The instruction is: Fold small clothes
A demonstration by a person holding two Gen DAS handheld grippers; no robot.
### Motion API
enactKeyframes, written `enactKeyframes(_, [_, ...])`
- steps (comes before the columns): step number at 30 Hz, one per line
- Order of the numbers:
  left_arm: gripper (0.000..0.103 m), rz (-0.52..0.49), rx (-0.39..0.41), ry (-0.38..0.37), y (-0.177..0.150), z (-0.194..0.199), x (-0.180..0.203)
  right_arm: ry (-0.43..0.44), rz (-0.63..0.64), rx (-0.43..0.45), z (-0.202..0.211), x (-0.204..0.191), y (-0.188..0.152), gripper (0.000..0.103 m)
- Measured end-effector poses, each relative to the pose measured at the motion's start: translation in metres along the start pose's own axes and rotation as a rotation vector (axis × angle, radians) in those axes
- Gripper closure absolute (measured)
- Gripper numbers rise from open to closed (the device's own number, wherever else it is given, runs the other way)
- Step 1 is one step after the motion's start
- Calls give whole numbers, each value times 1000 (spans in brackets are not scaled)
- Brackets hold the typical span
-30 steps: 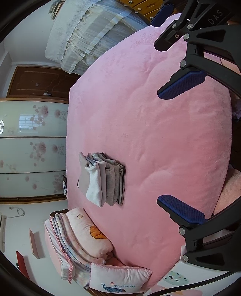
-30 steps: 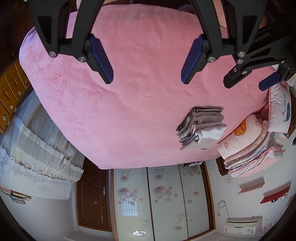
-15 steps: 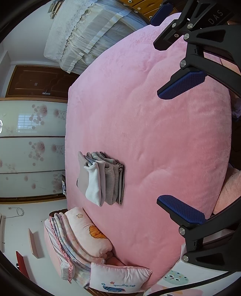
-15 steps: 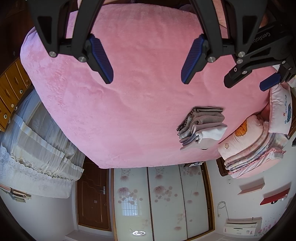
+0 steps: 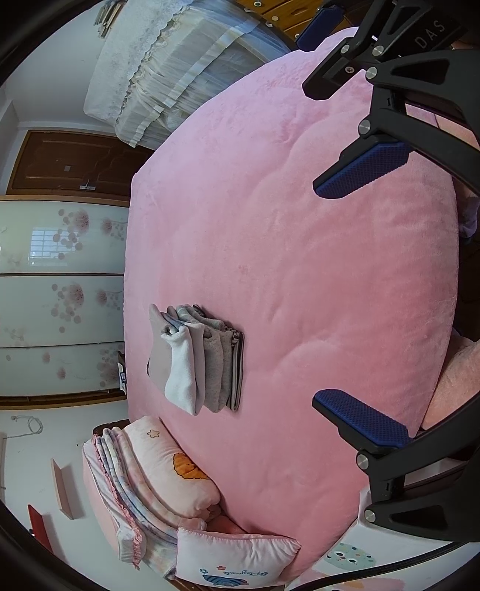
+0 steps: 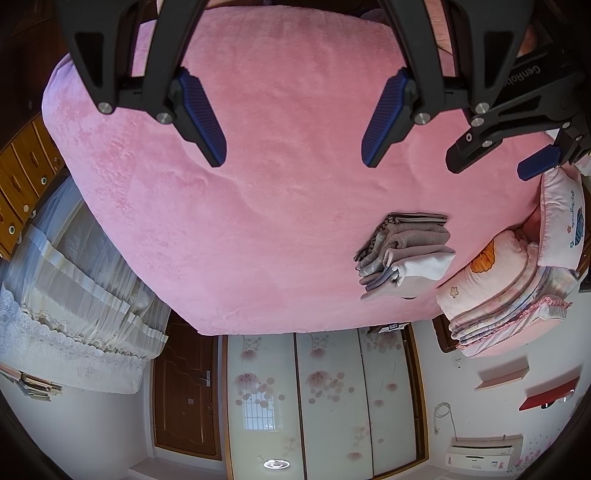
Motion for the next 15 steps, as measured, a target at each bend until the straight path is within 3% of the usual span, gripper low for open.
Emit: enactKeyframes(15, [1,-16,-5,-2,0,-1,1,-1,-5,1,-1,6,-2,27])
Point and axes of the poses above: each gripper's, at about its wrist camera, not at the fingertips, and z roughly against the way its jaws point, x to its right, y to its top, the point moved 7 cm from there along -z, roughly the way its jaws point, and after that the axes turned 10 degrees about -x, right-handed, at the moved point
